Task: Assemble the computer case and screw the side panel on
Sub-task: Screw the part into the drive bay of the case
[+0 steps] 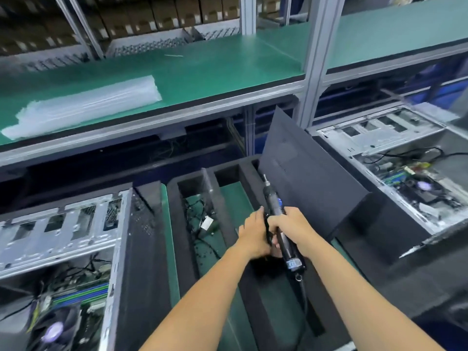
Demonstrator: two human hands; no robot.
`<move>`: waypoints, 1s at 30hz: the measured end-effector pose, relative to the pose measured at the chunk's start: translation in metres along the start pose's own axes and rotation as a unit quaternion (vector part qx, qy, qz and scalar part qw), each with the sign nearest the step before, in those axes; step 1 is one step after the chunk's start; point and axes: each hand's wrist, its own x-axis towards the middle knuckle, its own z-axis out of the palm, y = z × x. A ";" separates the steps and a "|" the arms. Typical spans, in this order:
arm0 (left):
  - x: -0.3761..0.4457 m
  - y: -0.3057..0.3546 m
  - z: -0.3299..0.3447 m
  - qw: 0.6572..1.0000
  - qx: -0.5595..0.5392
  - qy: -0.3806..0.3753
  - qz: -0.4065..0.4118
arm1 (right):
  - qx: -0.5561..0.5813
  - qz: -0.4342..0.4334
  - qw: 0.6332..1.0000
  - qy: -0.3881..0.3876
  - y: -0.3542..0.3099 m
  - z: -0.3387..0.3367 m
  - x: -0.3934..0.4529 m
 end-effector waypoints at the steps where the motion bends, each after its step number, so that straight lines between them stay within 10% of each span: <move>1: 0.004 0.000 0.007 1.000 0.019 -0.016 0.017 | 0.000 0.002 1.000 -0.001 0.000 -0.004 0.005; 9: 0.010 -0.005 0.022 0.998 0.031 0.021 0.059 | 0.000 0.019 0.999 -0.032 0.004 -0.014 0.022; 14: 0.006 -0.006 -0.009 0.983 -0.171 0.068 -0.027 | 0.000 0.001 1.000 -0.025 -0.010 -0.016 0.017; 27: -0.095 -0.047 -0.184 0.688 -0.709 0.154 0.022 | 0.024 -0.113 0.991 -0.068 -0.095 0.058 -0.050; 30: -0.131 -0.072 -0.217 0.681 -0.714 0.158 0.041 | 0.035 -0.146 0.982 -0.111 -0.112 0.105 -0.080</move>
